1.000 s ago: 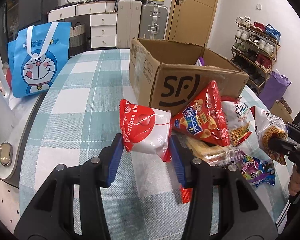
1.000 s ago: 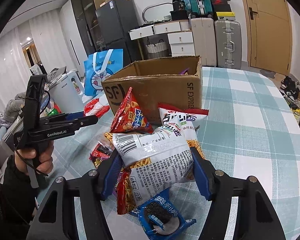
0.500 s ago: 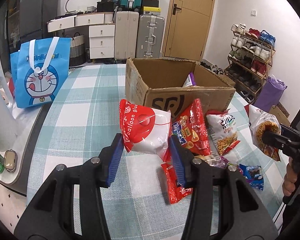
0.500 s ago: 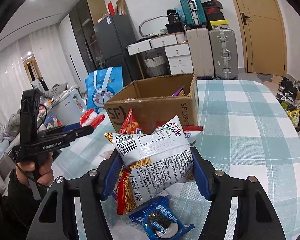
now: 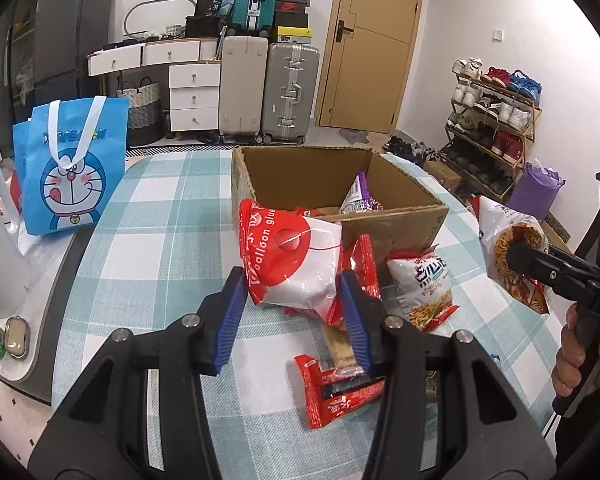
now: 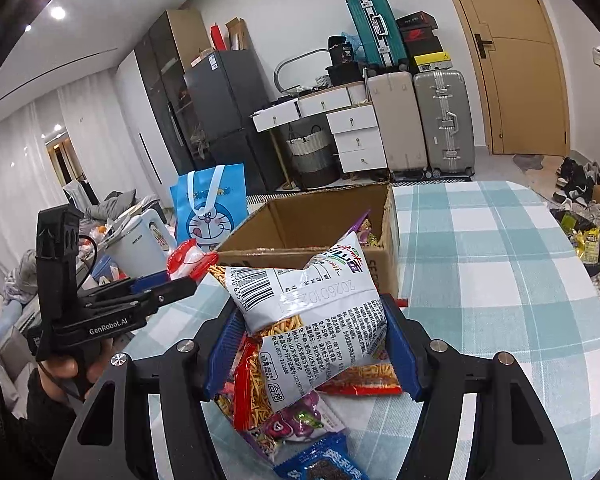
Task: Organize snacks
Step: 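Carry both bags into the cardboard box and open both grippers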
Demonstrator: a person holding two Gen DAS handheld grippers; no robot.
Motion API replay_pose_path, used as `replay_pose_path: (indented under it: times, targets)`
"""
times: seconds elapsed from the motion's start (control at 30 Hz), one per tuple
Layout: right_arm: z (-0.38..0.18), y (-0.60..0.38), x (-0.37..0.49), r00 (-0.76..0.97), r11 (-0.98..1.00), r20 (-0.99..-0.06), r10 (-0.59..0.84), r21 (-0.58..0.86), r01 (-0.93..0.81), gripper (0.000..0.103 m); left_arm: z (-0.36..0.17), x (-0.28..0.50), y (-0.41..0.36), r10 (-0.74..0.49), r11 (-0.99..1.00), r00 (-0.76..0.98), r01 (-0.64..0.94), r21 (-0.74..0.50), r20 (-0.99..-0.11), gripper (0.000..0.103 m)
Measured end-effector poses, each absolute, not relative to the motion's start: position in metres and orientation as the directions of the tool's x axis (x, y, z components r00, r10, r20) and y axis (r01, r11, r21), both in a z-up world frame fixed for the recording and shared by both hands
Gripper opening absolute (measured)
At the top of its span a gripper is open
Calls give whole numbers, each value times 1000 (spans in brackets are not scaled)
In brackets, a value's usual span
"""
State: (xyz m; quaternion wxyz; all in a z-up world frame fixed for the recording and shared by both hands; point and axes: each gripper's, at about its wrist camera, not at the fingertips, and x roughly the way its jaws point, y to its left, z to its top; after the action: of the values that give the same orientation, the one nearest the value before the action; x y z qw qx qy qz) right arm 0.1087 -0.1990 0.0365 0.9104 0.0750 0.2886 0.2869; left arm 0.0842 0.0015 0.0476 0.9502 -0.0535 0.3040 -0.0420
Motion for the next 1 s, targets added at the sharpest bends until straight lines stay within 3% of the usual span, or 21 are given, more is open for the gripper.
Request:
replay_pose_path:
  times: [1.0]
  targets:
    - [62, -169, 192, 641, 802, -484, 596, 405, -439, 67, 77, 153, -26, -99, 994, 823, 52, -100, -559, 44]
